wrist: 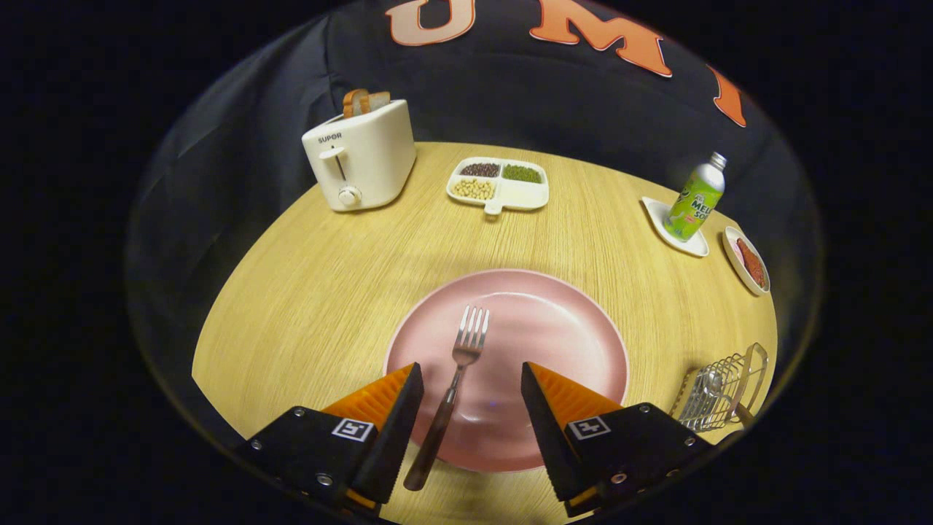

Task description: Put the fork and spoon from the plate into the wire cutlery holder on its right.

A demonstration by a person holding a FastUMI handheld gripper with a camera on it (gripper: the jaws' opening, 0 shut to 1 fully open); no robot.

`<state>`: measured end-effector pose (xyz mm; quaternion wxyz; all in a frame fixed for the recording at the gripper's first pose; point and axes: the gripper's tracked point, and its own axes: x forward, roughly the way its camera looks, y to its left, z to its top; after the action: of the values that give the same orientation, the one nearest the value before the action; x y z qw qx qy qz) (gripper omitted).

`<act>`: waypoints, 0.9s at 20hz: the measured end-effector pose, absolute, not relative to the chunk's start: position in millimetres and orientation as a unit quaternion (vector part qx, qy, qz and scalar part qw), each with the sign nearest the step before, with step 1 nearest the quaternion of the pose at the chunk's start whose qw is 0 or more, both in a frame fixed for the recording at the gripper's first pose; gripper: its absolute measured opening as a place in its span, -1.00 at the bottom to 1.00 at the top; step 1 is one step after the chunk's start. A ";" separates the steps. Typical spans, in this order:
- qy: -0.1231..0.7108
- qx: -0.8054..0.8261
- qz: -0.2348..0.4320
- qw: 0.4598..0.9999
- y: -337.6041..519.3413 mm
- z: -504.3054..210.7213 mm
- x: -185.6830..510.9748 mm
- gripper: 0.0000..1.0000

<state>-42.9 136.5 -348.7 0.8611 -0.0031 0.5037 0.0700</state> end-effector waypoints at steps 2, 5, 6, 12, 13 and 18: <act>0.525 0.003 0.077 0.848 140.4 -356.9 -49.3 0.48; 0.546 -0.011 0.075 0.834 137.6 -361.8 -54.6 0.05; 0.552 -0.017 0.074 0.830 135.7 -362.7 -58.2 -0.05; 0.587 -0.021 0.067 0.807 129.5 -371.3 -76.7 -0.68; 0.593 -0.017 0.064 0.802 133.4 -375.5 -79.9 -0.79; 0.565 0.018 0.051 0.823 119.6 -348.7 -71.8 -0.90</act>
<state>-71.8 119.6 -348.7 0.8233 0.0176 0.5651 0.0505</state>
